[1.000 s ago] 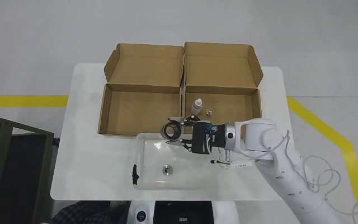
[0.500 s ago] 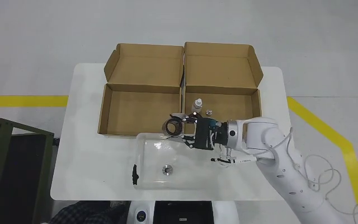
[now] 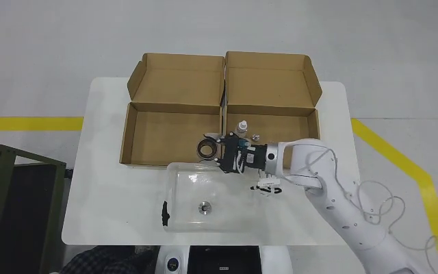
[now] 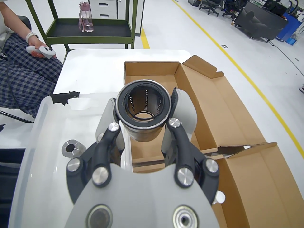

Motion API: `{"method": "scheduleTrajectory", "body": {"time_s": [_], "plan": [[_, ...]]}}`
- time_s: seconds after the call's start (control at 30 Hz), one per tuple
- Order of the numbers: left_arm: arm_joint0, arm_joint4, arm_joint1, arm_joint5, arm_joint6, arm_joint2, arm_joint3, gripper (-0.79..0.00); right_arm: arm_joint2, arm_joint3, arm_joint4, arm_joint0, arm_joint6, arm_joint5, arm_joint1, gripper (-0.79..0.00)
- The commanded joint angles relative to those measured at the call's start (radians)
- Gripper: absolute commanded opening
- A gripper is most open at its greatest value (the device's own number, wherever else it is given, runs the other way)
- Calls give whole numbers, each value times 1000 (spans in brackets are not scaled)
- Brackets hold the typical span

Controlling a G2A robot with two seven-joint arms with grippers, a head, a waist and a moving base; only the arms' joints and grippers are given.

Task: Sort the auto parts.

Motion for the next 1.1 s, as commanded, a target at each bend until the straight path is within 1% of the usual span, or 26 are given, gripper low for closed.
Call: {"method": "scheduleTrajectory", "body": {"time_s": [0.0,0.53,0.87,1.07], "plan": [[0,0,0,0,0,0,0,0,-20,20,-7,20,2,14,-7,-785],[0,0,0,0,0,0,0,0,-178,231,-16,203,85,175,-83,-785],[0,0,0,0,0,0,0,0,-275,394,-43,321,107,227,-144,-785],[0,0,0,0,0,0,0,0,-326,497,-44,388,119,225,-185,-785]]}}
